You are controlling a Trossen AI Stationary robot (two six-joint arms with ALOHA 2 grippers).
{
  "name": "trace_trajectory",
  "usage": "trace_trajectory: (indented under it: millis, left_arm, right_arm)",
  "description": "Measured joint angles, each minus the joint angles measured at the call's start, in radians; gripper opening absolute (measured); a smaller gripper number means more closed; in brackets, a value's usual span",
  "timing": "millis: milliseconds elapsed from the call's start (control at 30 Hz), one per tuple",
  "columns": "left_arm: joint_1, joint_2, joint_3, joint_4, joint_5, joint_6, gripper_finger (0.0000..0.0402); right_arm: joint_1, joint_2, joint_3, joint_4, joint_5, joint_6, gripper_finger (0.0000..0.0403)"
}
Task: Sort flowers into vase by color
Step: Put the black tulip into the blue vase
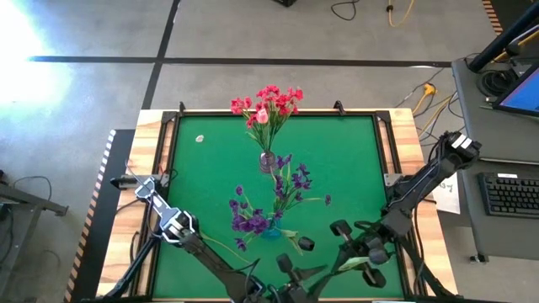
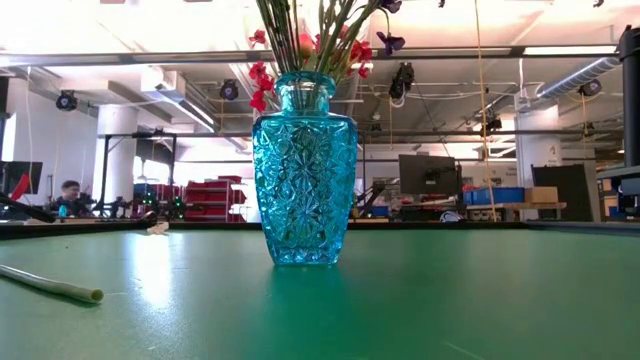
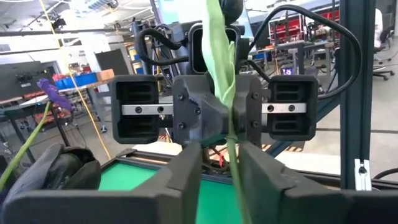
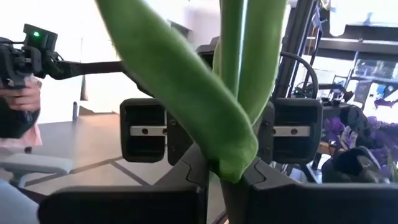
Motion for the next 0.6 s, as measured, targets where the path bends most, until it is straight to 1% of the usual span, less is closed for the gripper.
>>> trace_trajectory:
  millis: [133, 233, 267, 333, 367, 500, 533, 567, 600]
  left_arm:
    - [-0.008, -0.01, 0.0, -0.001, -0.011, 0.008, 0.0132]
    - [-0.013, -0.025, 0.0, -0.01, -0.001, 0.018, 0.0144]
    - [-0.016, -0.033, 0.0, -0.023, 0.03, 0.019, 0.0144]
    - [-0.021, -0.057, 0.0, -0.076, 0.13, 0.014, 0.014]
    - [-0.023, -0.073, 0.0, -0.121, 0.204, 0.008, 0.0135]
    - [-0.022, -0.145, 0.002, -0.41, 0.568, -0.029, 0.0114]
    - [-0.019, -0.162, 0.002, -0.48, 0.632, -0.037, 0.0108]
    - [-0.017, -0.179, 0.002, -0.551, 0.666, -0.044, 0.0101]
    - [-0.013, -0.196, 0.002, -0.614, 0.675, -0.049, 0.0094]
  right_arm:
    - [0.0, -0.03, 0.0, -0.027, 0.0, 0.057, 0.0019]
    - [0.0, -0.087, 0.0, -0.134, 0.0, 0.123, 0.0018]
    - [0.0, -0.112, 0.0, -0.188, 0.001, 0.148, 0.0018]
    - [0.0, -0.167, 0.011, -0.328, 0.013, 0.201, 0.0018]
    - [0.0, -0.195, 0.025, -0.408, 0.027, 0.223, 0.0018]
    - [0.0, -0.279, 0.089, -0.734, 0.052, 0.279, 0.0018]
    - [0.0, -0.292, 0.103, -0.798, 0.052, 0.295, 0.0018]
    - [0.0, -0.302, 0.114, -0.844, 0.052, 0.303, 0.0018]
    - [0.0, -0.311, 0.124, -0.878, 0.052, 0.308, 0.0018]
